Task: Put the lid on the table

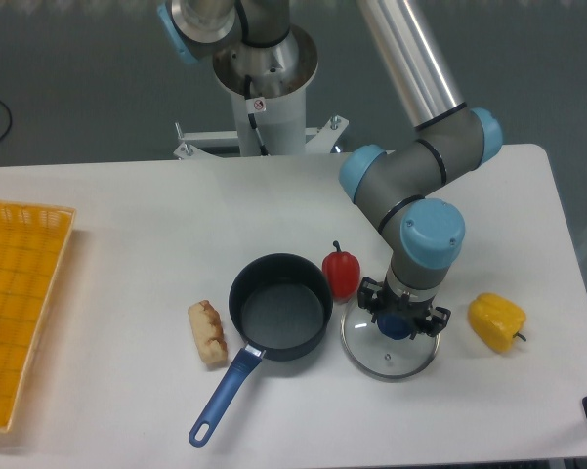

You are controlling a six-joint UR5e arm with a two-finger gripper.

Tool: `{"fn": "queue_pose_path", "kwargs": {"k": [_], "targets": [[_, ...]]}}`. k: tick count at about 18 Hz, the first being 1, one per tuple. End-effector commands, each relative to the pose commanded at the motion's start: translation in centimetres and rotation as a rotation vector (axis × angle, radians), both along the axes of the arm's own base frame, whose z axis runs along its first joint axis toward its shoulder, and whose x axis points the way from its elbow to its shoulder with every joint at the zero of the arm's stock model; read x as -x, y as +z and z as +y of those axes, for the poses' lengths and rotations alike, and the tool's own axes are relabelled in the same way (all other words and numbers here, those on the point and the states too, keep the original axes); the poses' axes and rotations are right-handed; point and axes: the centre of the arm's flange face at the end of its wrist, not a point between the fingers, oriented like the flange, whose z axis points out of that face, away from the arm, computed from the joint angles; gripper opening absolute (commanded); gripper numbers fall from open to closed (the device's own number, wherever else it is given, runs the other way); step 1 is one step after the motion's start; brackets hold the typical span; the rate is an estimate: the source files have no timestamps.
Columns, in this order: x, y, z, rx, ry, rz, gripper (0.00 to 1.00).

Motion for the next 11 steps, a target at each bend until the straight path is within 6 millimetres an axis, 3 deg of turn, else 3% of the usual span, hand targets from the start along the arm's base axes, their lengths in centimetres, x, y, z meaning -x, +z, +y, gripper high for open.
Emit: {"fn": "queue_pose_path", "kwargs": {"k": [6,8,11], "targets": [[0.0,0.0,0.0,0.0,0.0,0.0,0.63],[0.01,0.01,0.01,-0.001,-0.005,0.002,0.89],[0.02,0.01,-0.01,0.001,-0.008,0.003,0.98]]}}
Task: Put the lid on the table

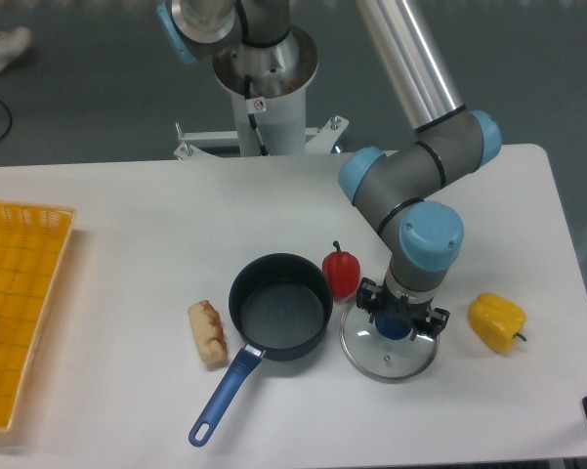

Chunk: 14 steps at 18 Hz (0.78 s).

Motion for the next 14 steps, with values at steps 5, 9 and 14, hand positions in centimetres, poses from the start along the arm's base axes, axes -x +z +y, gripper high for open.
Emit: {"fn": "queue_pose_path", "kwargs": {"k": [5,9,14], "targets": [[0.1,1.1,-0.3,0.028,-0.001,0.034,1.0],[-0.2,4.7,-0.1,0.0,-0.026,0.088,1.0],[-0.7,8.9,-0.7,-0.023,-0.142,0.15,1.0]]}}
